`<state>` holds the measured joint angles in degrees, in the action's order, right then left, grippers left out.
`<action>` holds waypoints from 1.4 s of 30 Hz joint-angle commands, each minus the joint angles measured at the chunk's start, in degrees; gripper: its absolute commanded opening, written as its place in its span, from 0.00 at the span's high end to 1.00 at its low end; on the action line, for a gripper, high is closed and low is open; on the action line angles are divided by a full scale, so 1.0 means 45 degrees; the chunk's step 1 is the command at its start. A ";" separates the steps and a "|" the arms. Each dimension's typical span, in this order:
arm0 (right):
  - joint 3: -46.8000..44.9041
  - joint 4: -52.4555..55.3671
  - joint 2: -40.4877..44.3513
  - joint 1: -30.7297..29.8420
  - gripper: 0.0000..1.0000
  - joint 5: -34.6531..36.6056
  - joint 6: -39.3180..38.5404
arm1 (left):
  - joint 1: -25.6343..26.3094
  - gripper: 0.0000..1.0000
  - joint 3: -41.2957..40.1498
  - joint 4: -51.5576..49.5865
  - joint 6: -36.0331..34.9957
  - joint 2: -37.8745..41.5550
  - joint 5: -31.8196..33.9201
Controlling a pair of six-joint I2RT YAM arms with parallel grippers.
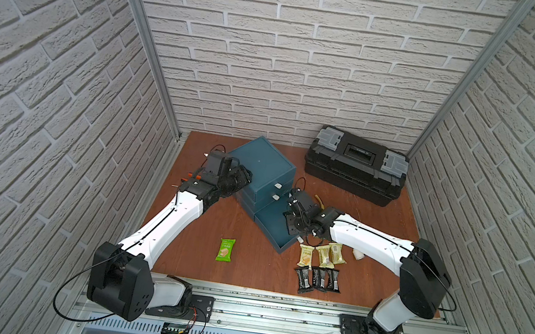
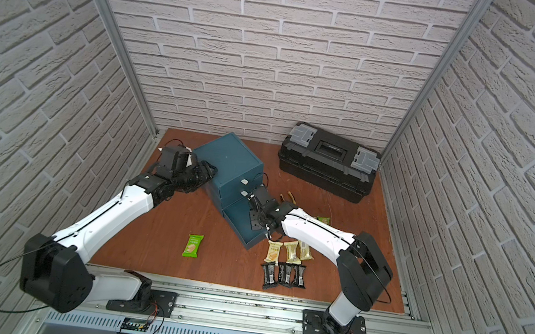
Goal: Take the cookies out of the drawer
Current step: Pick up the cookie from the drawer, then place the cookie at the center of the board.
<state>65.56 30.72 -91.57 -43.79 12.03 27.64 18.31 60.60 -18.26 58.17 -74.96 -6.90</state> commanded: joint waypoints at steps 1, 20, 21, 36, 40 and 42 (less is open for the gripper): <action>-0.0649 0.1120 0.1300 -0.0075 0.64 0.0551 0.0186 | -0.0206 0.34 -0.0673 -0.1743 -0.0145 -0.0374 0.0464; -0.6365 0.4824 0.8610 -0.0064 0.64 0.1562 0.4278 | -0.0200 0.35 -0.0624 -0.1723 -0.0095 -0.0418 0.0411; -0.6558 0.4724 0.8762 -0.0055 0.64 0.1690 0.4462 | -0.0210 0.35 -0.0632 -0.1724 -0.0085 -0.0432 0.0407; -0.8037 0.4114 0.8197 0.0351 0.62 0.1891 0.5163 | -0.0192 0.35 -0.0576 -0.1782 -0.0088 -0.0465 0.0389; -0.7993 0.3639 0.7622 0.0775 0.61 0.1744 0.4707 | -0.0197 0.35 -0.0595 -0.1754 -0.0057 -0.0511 0.0351; -0.7887 0.3568 0.7206 0.0897 0.60 0.1650 0.4515 | -0.0201 0.35 -0.0595 -0.1777 -0.0066 -0.0484 0.0346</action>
<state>29.54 48.82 -57.65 -40.49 18.50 49.25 18.15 60.18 -17.58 58.63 -74.85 -7.29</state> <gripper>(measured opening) 0.419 0.649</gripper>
